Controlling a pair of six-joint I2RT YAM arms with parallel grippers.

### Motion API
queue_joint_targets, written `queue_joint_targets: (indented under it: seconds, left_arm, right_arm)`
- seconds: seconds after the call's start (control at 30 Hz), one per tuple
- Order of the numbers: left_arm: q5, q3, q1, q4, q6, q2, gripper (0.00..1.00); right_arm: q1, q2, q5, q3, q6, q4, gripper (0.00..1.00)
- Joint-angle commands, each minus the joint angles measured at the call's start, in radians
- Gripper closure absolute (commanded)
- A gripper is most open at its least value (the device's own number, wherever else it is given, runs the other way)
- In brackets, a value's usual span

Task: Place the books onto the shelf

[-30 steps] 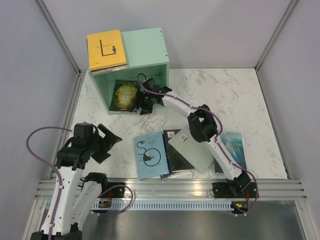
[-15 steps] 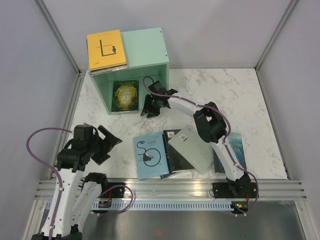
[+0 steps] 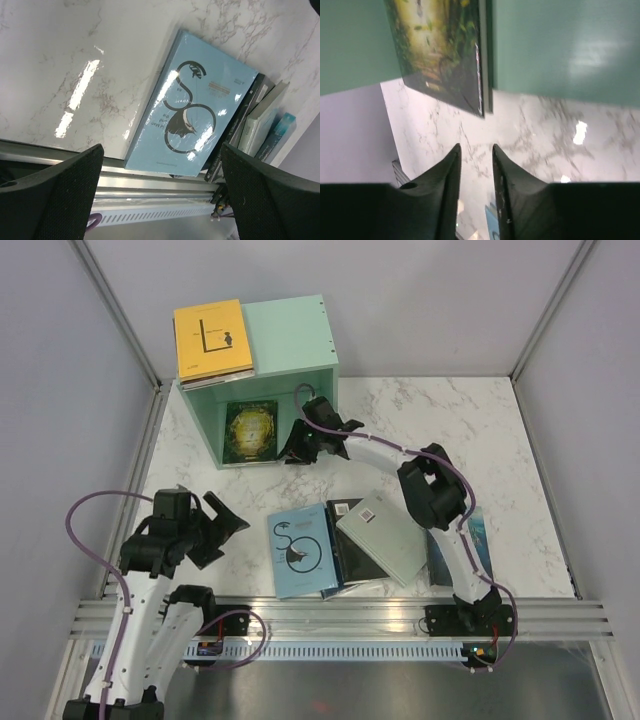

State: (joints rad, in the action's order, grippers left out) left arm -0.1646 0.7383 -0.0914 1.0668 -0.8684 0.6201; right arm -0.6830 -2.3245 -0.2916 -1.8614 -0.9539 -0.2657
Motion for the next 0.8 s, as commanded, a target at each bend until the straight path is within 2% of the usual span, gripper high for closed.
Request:
queue_joint_targets:
  seconds: [0.0,0.03,0.13,0.27,0.43,0.57,0.77]
  left_arm:
    - [-0.136,-0.101,0.002,-0.123,0.063,0.032,0.0]
    - [-0.166,-0.161,0.002,-0.19,0.062,0.038,0.0]
    - [-0.211,-0.232,0.002,-0.26,0.045,0.067,0.0]
    - [-0.243,-0.252,0.001,-0.352,0.011,0.079,0.0]
    - [-0.242,-0.292,-0.007,-0.402,-0.035,0.136,0.0]
    - [-0.248,-0.31,-0.016,-0.465,-0.044,0.199,0.0]
    - [-0.225,-0.309,-0.033,-0.518,-0.034,0.289,0.0]
  right_arm:
    - [-0.003,0.198,-0.024,0.121,0.024,0.019,0.57]
    - [-0.003,0.235,-0.012,0.161,0.039,-0.013,0.48]
    - [-0.003,0.384,-0.004,0.371,0.093,-0.064,0.41]
    - [-0.03,0.554,-0.012,0.539,0.11,-0.098,0.4]
    - [-0.07,0.671,0.025,0.669,0.103,-0.2,0.39]
    - [-0.085,0.727,0.035,0.763,0.092,-0.227,0.39]
    - [-0.133,0.715,0.057,0.818,0.078,-0.222,0.39]
